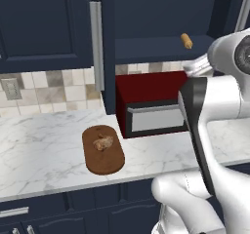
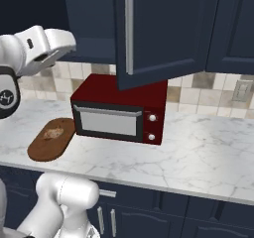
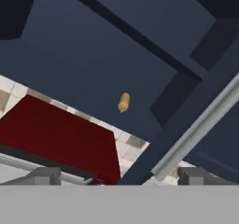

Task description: Open the cabinet, retrieve the rolling pin, and place it next to the meat on the cutting board to prepare for tenderizing.

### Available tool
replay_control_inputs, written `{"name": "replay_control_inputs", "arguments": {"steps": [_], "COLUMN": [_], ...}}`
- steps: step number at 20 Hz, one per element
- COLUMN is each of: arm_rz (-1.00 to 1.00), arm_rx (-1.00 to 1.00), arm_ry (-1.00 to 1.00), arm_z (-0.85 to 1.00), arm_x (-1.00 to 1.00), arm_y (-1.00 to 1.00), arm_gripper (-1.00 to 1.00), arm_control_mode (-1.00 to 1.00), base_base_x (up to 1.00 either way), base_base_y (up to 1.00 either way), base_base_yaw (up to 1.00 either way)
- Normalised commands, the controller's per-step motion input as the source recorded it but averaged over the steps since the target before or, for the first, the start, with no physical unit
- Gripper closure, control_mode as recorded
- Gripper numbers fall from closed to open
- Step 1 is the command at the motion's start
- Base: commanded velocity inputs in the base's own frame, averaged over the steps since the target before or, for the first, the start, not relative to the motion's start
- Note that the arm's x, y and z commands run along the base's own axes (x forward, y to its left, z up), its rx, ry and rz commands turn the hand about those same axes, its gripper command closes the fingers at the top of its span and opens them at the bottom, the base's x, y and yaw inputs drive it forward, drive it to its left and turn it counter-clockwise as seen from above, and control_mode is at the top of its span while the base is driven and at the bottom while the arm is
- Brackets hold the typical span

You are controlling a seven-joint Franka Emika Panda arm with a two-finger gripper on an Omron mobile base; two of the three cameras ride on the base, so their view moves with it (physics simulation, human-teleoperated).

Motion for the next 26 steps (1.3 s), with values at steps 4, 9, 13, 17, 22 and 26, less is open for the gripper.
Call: {"name": "replay_control_inputs", "arguments": {"steps": [4,9,13,17,22,26], "arm_rz": [0.0,0.01,0.0,0.0,0.0,0.0], "arm_rx": [-0.13,-0.14,-0.11,-0.1,-0.09,-0.08], "arm_ry": [0.13,0.12,0.04,0.01,0.0,0.0], "arm_z": [-0.02,-0.1,-0.12,-0.13,-0.14,-0.28], "arm_x": [0.46,0.52,0.43,0.42,0.41,0.33], "arm_y": [0.0,0.0,-0.03,-0.11,-0.25,-0.19], "arm_gripper": [-1.0,-1.0,-1.0,-1.0,-1.0,-1.0], "arm_control_mode": [-1.0,-1.0,-1.0,-1.0,-1.0,-1.0], "base_base_x": [0.0,0.0,0.0,0.0,0.0,0.0], "base_base_y": [0.0,0.0,0.0,0.0,0.0,0.0], "base_base_yaw": [0.0,0.0,0.0,0.0,0.0,0.0]}}
